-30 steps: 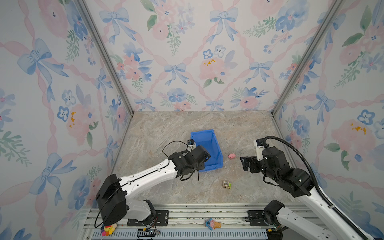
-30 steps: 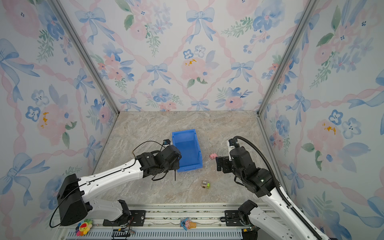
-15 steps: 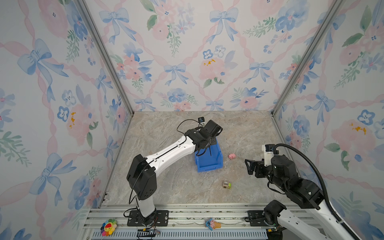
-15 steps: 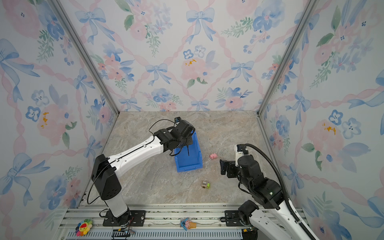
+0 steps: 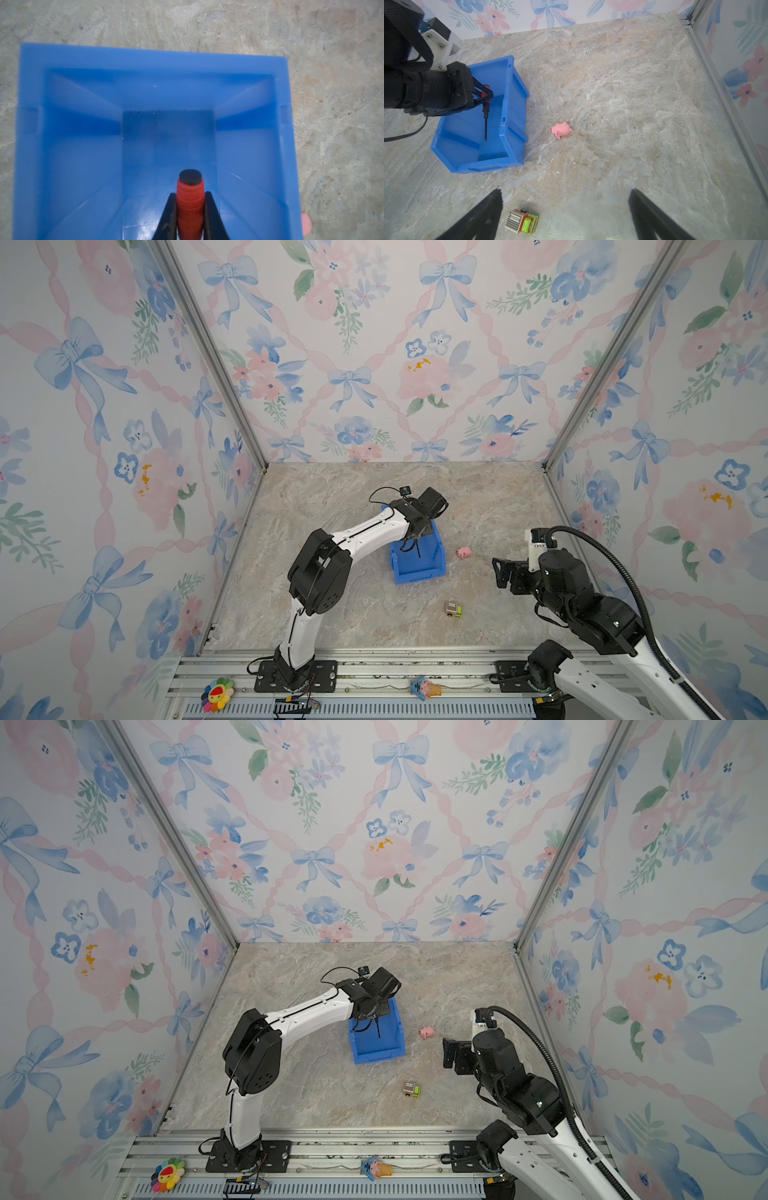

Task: Put the screwdriver in the bin
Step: 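Lower the screwdriver into the bin and open the left gripper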

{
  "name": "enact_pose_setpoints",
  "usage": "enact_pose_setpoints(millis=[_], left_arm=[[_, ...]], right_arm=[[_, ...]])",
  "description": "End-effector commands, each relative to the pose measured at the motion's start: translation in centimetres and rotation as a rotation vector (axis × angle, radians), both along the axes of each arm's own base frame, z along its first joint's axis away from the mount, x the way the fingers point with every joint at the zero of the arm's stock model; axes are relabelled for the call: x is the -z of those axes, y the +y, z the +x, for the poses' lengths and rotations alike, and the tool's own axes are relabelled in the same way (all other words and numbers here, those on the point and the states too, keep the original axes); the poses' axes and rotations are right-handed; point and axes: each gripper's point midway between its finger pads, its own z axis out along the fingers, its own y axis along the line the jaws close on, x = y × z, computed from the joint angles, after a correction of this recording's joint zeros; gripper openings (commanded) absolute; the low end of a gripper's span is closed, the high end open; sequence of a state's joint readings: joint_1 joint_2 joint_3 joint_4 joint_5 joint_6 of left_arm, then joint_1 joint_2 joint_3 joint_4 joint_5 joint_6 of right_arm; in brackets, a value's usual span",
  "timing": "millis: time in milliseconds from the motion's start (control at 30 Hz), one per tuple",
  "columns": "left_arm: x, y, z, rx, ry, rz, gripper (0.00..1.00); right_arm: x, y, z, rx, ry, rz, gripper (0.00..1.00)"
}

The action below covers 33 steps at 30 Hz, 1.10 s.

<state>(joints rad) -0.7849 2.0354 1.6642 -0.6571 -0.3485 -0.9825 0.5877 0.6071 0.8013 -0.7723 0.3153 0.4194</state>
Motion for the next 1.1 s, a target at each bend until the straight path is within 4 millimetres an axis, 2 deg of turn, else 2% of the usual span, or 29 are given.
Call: enact_pose_setpoints(millis=[0,233,667,900,1000,1067], left_arm=[[1.6,0.8,0.0,-0.051,0.031,0.023,0.15],[4.6,0.7,0.5,-0.044,0.07,0.071,0.14],[7.3,1.2,0.6,-0.054,0.11,0.104,0.16],[8.0,1.3,0.9,-0.047,0.11,0.132,0.19],[7.8,1.2,0.9,-0.041,0.106,0.132,0.23],[7.8,1.3,1.0,-0.038,0.106,0.133,0.29]], right_arm=[[0.2,-1.0,0.0,0.05,0.001,-0.018,0.97],[-0.2,-0.8,1.1,0.059,0.002,-0.038,0.97],[-0.3,-0.2,2.3,0.051,-0.002,-0.056,0.97],[-0.7,-1.0,2.0,0.07,-0.023,-0.066,0.97],[-0.9,-1.2,2.0,0.075,-0.03,-0.066,0.97],[-0.9,-1.3,2.1,0.078,-0.03,-0.071,0.97]])
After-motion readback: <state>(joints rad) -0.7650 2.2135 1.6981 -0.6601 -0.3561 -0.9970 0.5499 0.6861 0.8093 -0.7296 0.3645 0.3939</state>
